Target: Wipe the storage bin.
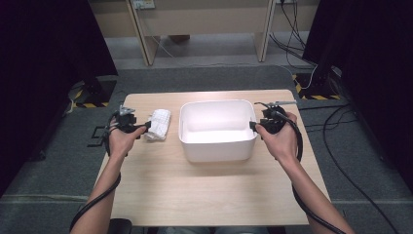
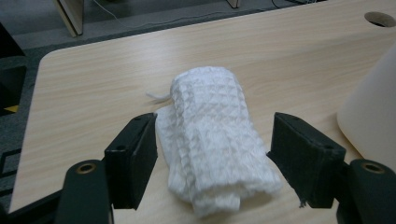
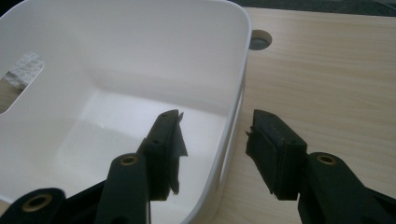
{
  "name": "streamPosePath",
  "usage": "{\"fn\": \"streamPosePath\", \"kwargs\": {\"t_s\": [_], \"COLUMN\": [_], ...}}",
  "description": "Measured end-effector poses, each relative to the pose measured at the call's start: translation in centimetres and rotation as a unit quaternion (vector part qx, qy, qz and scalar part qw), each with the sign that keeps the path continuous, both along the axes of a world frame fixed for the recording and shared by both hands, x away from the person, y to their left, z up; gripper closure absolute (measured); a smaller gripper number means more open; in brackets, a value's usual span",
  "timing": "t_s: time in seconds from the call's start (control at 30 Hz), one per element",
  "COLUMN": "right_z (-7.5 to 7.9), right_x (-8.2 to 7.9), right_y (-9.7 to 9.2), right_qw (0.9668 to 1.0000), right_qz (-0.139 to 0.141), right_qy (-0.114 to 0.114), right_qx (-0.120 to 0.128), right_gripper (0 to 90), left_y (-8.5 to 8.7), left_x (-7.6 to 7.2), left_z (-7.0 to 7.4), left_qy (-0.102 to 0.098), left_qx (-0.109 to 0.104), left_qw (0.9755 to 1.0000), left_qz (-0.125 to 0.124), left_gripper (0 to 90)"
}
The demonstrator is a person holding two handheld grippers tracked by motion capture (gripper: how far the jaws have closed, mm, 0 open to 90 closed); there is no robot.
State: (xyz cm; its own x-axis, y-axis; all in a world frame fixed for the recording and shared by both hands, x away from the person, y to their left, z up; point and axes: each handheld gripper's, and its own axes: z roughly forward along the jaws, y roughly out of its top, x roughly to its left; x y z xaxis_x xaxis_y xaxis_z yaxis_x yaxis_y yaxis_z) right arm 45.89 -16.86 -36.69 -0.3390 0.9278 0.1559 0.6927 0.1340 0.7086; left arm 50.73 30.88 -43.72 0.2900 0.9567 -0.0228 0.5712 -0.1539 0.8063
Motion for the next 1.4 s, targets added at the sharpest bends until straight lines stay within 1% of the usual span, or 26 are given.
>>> {"fn": "streamPosePath", "kwargs": {"t_s": [0.03, 0.07, 0.1, 0.13, 0.17, 0.2, 0.23, 0.27, 0.33, 0.37, 0.4, 0.43, 0.53, 0.6, 0.67, 0.73, 0.87, 0.93, 1.0, 1.07, 1.13, 1.2, 1.23, 1.3, 1.37, 1.4], "right_z": [0.0, 0.0, 0.0, 0.0, -0.1, -0.1, -0.2, -0.2, -0.3, -0.3, -0.4, -0.5, -0.6, -0.7, -0.8, -1.0, -1.1, -1.1, -1.1, -1.1, -1.2, -1.3, -1.3, -1.5, -1.6, -1.7], "right_x": [0.0, 0.0, 0.0, 0.0, 0.0, 0.0, 0.0, 0.0, 0.0, 0.0, -0.1, -0.1, 0.0, 0.1, 0.1, 0.2, 0.2, 0.2, 0.3, 0.3, 0.3, 0.4, 0.4, 0.5, 0.5, 0.6], "right_y": [0.1, 0.2, 0.3, 0.4, 0.4, 0.5, 0.5, 0.5, 0.4, 0.4, 0.3, 0.3, 0.1, 0.2, 0.3, 0.4, 0.5, 0.5, 0.4, 0.3, 0.3, 0.2, 0.2, 0.1, 0.0, -0.1], "right_qw": [1.0000, 1.0000, 1.0000, 1.0000, 1.0000, 1.0000, 1.0000, 1.0000, 0.9999, 0.9999, 0.9999, 0.9999, 0.9999, 0.9999, 0.9999, 0.9998, 0.9998, 0.9998, 0.9998, 0.9998, 0.9998, 0.9998, 0.9997, 0.9997, 0.9997, 0.9996], "right_qz": [0.000, 0.000, 0.004, 0.005, 0.006, 0.007, 0.007, 0.008, 0.011, 0.011, 0.010, 0.011, 0.011, 0.012, 0.013, 0.014, 0.015, 0.014, 0.013, 0.013, 0.012, 0.012, 0.013, 0.014, 0.011, 0.012], "right_qy": [0.000, 0.001, 0.000, 0.002, 0.002, 0.003, 0.004, 0.004, 0.005, 0.004, 0.001, 0.000, -0.001, 0.002, 0.006, 0.010, 0.014, 0.014, 0.011, 0.011, 0.013, 0.017, 0.018, 0.019, 0.024, 0.024], "right_qx": [0.000, 0.002, -0.001, -0.001, -0.001, -0.001, -0.002, -0.004, -0.002, -0.002, -0.003, -0.004, -0.004, -0.006, -0.006, -0.007, -0.007, -0.006, -0.004, -0.007, -0.005, -0.004, -0.004, -0.002, 0.003, 0.004], "right_gripper": [52.7, 52.5, 52.5, 52.3, 52.2, 52.2, 52.0, 51.8, 51.5, 51.5, 51.5, 51.5, 51.5, 51.5, 51.4, 51.3, 51.2, 51.2, 51.3, 51.3, 51.3, 51.2, 51.3, 51.3, 51.4, 51.8], "left_y": [-0.1, -0.1, -0.2, -0.2, -0.4, -0.6, -0.8, -1.1, -1.4, -1.5, -1.7, -1.8, -1.9, -2.1, -2.1, -2.3, -2.3, -2.4, -2.3, -2.2, -2.1, -2.2, -2.4, -2.7, -2.9, -2.9], "left_x": [0.6, 1.3, 1.9, 1.9, 3.0, 3.4, 3.8, 4.2, 4.7, 4.8, 4.9, 5.0, 5.2, 5.4, 5.4, 5.7, 5.9, 5.9, 6.0, 6.0, 6.0, 6.0, 6.0, 6.0, 6.0, 6.0], "left_z": [-0.3, -0.6, -1.0, -1.0, -1.8, -2.3, -2.7, -3.1, -3.8, -4.2, -4.6, -4.8, -5.5, -5.9, -6.0, -6.5, -6.9, -6.9, -6.9, -6.9, -6.9, -6.8, -6.7, -6.6, -6.4, -6.3], "left_qy": [0.003, 0.010, 0.021, 0.021, 0.039, 0.050, 0.058, 0.064, 0.076, 0.084, 0.085, 0.084, 0.089, 0.093, 0.095, 0.102, 0.109, 0.109, 0.111, 0.105, 0.102, 0.098, 0.101, 0.105, 0.114, 0.119], "left_qx": [-0.001, -0.005, -0.002, -0.002, -0.005, -0.001, 0.006, 0.003, 0.010, 0.008, 0.003, 0.005, 0.018, 0.021, 0.024, 0.030, 0.025, 0.026, 0.022, 0.024, 0.025, 0.022, 0.022, 0.026, 0.026, 0.021], "left_qw": [1.0000, 0.9999, 0.9997, 0.9997, 0.9992, 0.9987, 0.9983, 0.9979, 0.9970, 0.9964, 0.9963, 0.9964, 0.9957, 0.9954, 0.9951, 0.9942, 0.9935, 0.9936, 0.9936, 0.9942, 0.9945, 0.9950, 0.9947, 0.9941, 0.9932, 0.9926], "left_qz": [0.001, 0.006, 0.007, 0.007, 0.011, 0.013, 0.011, 0.010, 0.009, 0.009, 0.012, 0.013, 0.018, 0.015, 0.017, 0.014, 0.016, 0.012, 0.008, 0.007, 0.005, 0.001, 0.000, -0.002, 0.001, 0.004], "left_gripper": [30.7, 30.4, 29.6, 29.2, 29.1, 29.2, 29.2, 29.1, 27.6, 26.7, 26.1, 25.9, 25.0, 25.0, 24.8, 25.1, 26.6, 27.4, 31.1, 35.5, 44.4, 55.9, 61.3, 68.2, 71.7, 72.9]}}
